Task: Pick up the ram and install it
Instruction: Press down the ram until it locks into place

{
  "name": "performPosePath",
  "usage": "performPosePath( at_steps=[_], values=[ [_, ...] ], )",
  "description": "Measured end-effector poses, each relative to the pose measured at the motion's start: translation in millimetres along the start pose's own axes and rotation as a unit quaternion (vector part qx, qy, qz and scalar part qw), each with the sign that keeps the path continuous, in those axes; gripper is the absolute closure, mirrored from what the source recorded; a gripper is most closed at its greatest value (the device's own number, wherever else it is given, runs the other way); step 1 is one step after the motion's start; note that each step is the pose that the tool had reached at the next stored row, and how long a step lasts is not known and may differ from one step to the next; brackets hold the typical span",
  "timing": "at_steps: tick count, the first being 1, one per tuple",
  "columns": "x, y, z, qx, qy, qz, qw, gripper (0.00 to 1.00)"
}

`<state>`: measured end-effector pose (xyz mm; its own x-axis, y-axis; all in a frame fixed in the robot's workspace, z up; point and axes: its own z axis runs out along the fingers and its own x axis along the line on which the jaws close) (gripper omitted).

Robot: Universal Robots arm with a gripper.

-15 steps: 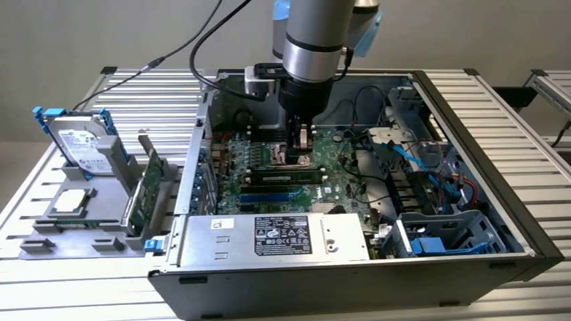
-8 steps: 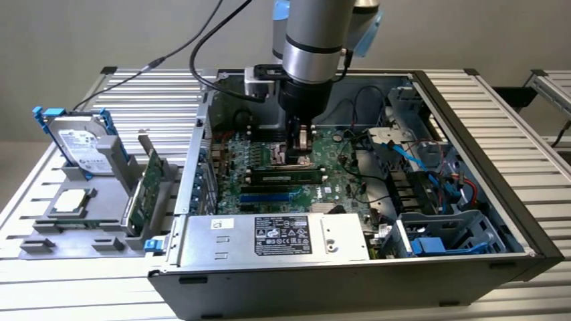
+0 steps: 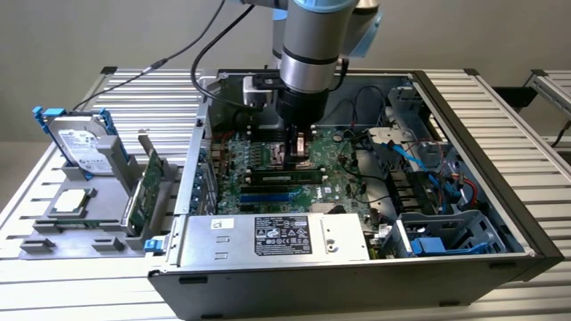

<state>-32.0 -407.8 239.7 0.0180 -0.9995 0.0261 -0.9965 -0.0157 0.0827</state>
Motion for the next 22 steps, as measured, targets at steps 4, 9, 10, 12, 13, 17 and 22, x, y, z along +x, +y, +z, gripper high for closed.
performPosePath(
  at_steps=[4, 9, 10, 12, 13, 17, 22],
  values=[
    [-0.2, 0.5, 7.4, 0.0, 0.0, 0.0, 1.0, 0.89],
    [-0.4, 0.4, 15.3, -0.0002, 0.0005, 0.0, 1.0, 0.89],
    [-0.5, 0.4, 15.6, -0.0001, 0.0003, 0.0, 1.0, 0.89],
    [-0.6, 0.3, 15.2, 0.0001, -0.0001, 0.0, 1.0, 0.89],
    [-0.8, 0.4, 13.4, 0.0004, -0.0009, 0.0, 1.0, 0.89],
    [-0.2, 1.6, 0.1, 0.0001, -0.0001, 0.0, 1.0, 0.89],
    [-0.1, 1.7, -0.7, 0.0, 0.0, 0.0, 1.0, 0.89]
  ],
)
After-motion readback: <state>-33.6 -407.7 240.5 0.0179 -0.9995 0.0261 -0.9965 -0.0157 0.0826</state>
